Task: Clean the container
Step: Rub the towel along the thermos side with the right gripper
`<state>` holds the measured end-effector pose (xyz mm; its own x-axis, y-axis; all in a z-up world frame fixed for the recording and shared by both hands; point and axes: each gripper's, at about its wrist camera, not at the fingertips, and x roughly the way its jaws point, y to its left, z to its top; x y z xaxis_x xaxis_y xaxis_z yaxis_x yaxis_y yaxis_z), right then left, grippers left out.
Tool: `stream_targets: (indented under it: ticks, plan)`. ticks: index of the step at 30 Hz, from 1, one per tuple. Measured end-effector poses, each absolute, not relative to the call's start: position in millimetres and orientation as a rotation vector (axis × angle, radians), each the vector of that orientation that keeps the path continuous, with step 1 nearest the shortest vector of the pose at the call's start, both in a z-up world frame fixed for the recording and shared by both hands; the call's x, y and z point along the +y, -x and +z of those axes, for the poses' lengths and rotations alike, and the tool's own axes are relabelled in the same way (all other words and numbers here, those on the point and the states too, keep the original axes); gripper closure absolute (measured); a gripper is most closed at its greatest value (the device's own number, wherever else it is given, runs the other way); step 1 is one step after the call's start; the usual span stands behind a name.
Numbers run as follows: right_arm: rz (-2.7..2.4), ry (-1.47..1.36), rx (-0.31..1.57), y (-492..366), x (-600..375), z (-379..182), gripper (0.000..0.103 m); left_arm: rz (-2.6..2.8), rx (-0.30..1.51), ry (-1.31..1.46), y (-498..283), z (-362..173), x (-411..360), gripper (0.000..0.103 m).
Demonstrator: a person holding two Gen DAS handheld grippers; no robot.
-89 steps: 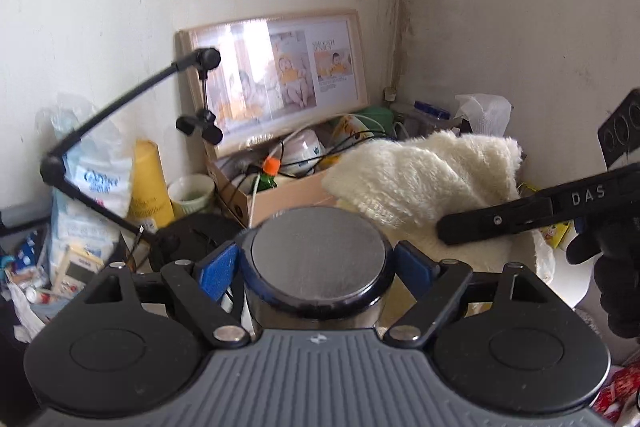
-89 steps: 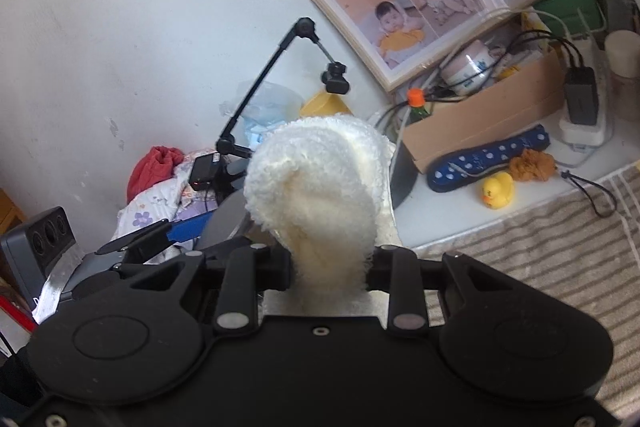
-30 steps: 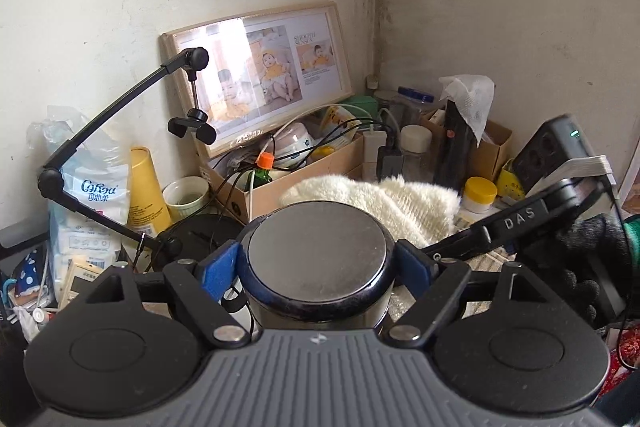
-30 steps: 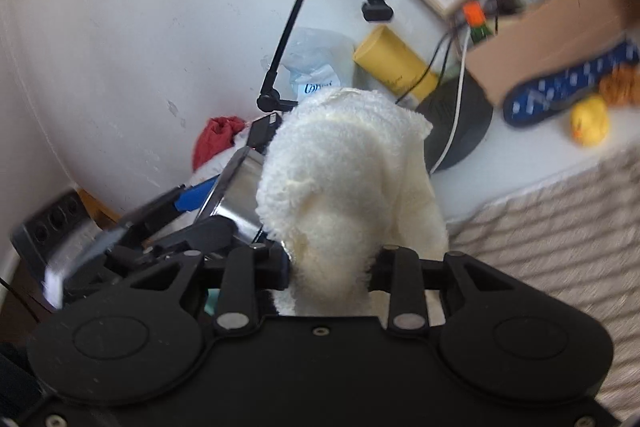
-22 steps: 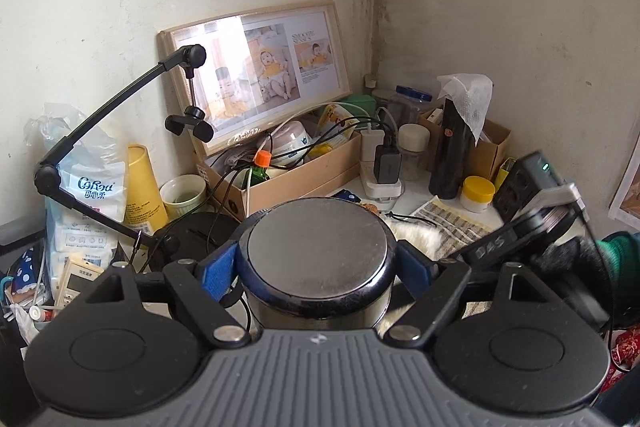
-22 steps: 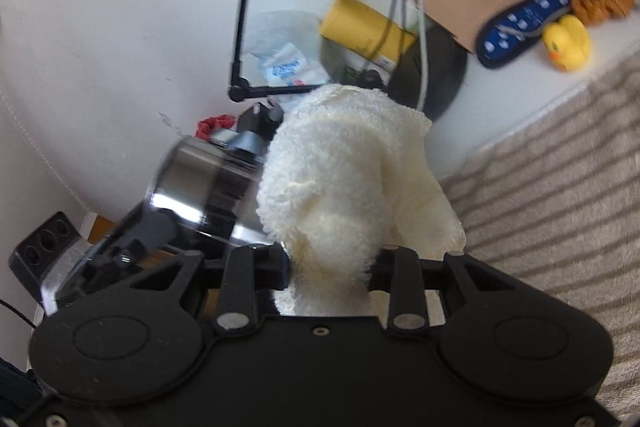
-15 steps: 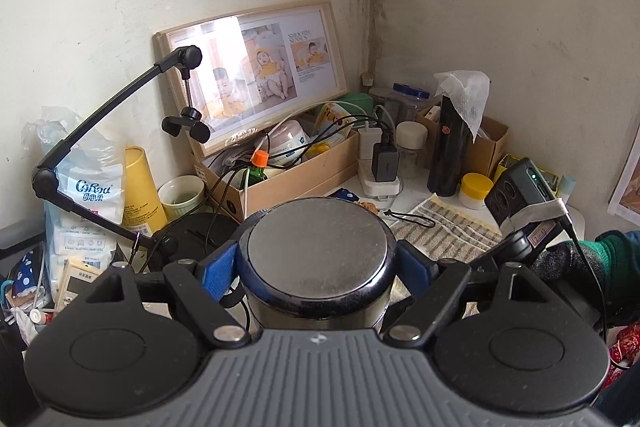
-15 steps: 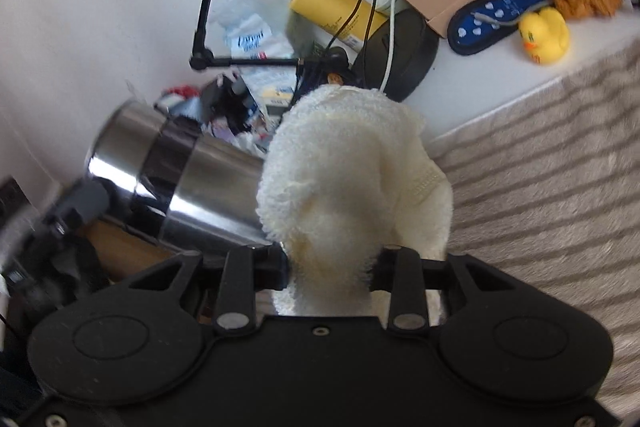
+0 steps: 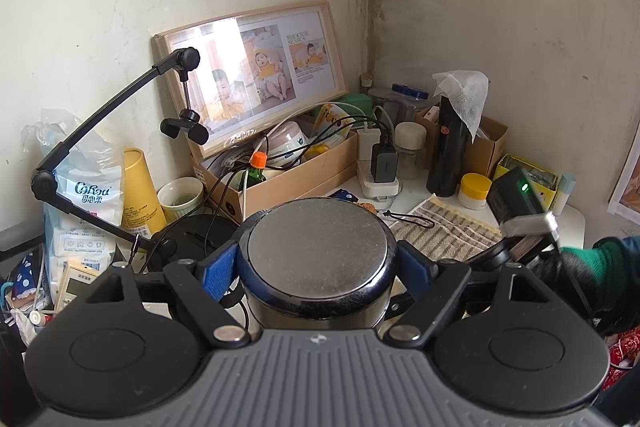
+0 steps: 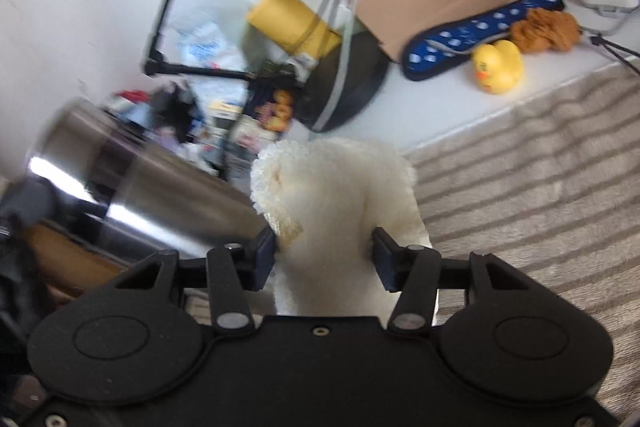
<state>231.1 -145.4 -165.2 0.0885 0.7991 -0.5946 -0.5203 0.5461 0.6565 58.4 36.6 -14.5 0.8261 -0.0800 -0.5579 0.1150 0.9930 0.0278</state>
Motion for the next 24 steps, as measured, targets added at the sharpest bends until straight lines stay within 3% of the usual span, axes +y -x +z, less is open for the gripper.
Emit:
stream_targets:
  ticks: [8,10,12,24]
  plan:
    - [0.886,-0.101,1.023,-232,-121,-172,0.051,-0.103,0.593,-0.061,-59,-18,41,0.02]
    - [0.891,-0.141,1.026,-236,-125,-174,0.071,-0.101,0.593,-0.06,-59,-19,41,0.02]
    - [0.896,-0.187,1.032,-240,-130,-176,0.074,-0.1,0.593,-0.059,-58,-19,41,0.02]
    - [1.306,-0.946,1.052,-251,-200,-125,0.076,-0.095,0.592,-0.056,-59,-18,38,0.02]
